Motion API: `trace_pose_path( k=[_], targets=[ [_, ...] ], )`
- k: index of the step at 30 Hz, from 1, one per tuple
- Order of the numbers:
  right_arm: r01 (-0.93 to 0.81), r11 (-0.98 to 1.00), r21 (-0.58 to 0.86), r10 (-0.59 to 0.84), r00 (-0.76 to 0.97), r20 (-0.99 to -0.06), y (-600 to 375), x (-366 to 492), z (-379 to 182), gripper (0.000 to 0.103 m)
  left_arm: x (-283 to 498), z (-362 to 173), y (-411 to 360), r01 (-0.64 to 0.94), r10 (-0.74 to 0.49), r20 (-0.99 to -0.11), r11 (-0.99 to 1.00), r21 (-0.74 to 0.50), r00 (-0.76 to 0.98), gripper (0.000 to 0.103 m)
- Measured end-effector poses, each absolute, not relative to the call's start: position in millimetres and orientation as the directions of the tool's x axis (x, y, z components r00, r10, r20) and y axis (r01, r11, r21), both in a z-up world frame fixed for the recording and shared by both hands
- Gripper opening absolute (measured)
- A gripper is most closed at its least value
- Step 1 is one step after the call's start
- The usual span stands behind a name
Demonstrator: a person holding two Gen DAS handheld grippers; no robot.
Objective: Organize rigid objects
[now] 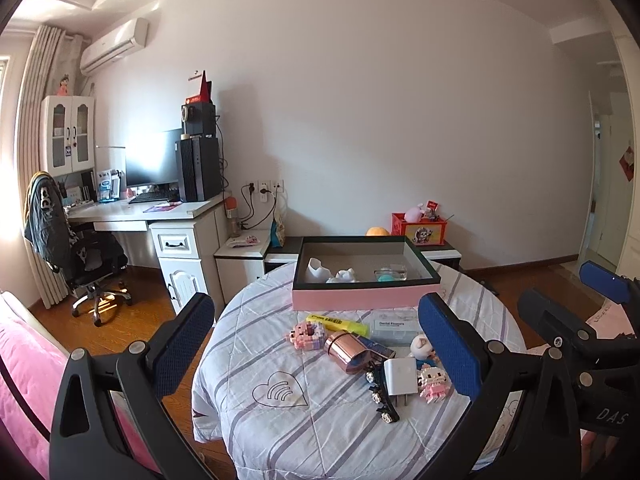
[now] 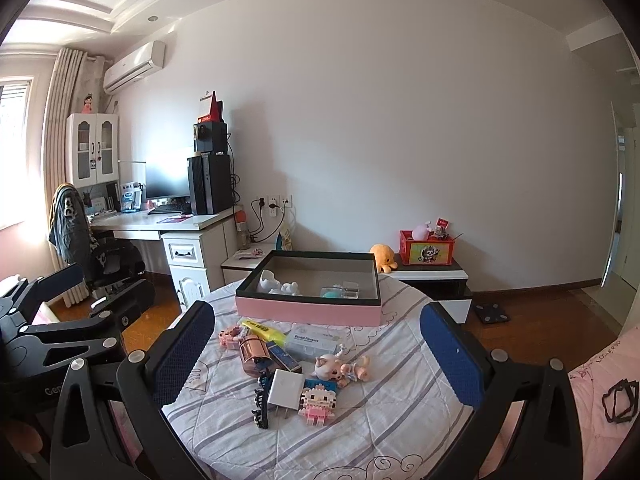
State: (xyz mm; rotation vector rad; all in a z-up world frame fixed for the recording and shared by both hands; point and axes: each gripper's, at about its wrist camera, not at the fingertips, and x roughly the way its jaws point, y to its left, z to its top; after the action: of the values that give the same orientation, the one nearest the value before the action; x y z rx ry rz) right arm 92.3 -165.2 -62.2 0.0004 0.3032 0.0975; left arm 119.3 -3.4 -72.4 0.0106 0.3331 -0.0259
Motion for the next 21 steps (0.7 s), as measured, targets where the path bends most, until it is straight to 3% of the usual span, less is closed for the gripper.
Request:
trace_pose_path(
  k=[14,21],
  targets=[
    [-0.031,0.999,0.027,0.041,0.839,-0.543,-195,156,-156,0.103,192,-183,-14,0.093,-0.08,-0.623,0.996,-0.012,0.778,0.103],
    [-0.012,0.999,0.048,0.039,0.789,-0.613,-212,178,-187,0.103,216,-219,-40,0.137,-0.08,-0.696,0.99,0.026,0.714,0.103]
  ],
)
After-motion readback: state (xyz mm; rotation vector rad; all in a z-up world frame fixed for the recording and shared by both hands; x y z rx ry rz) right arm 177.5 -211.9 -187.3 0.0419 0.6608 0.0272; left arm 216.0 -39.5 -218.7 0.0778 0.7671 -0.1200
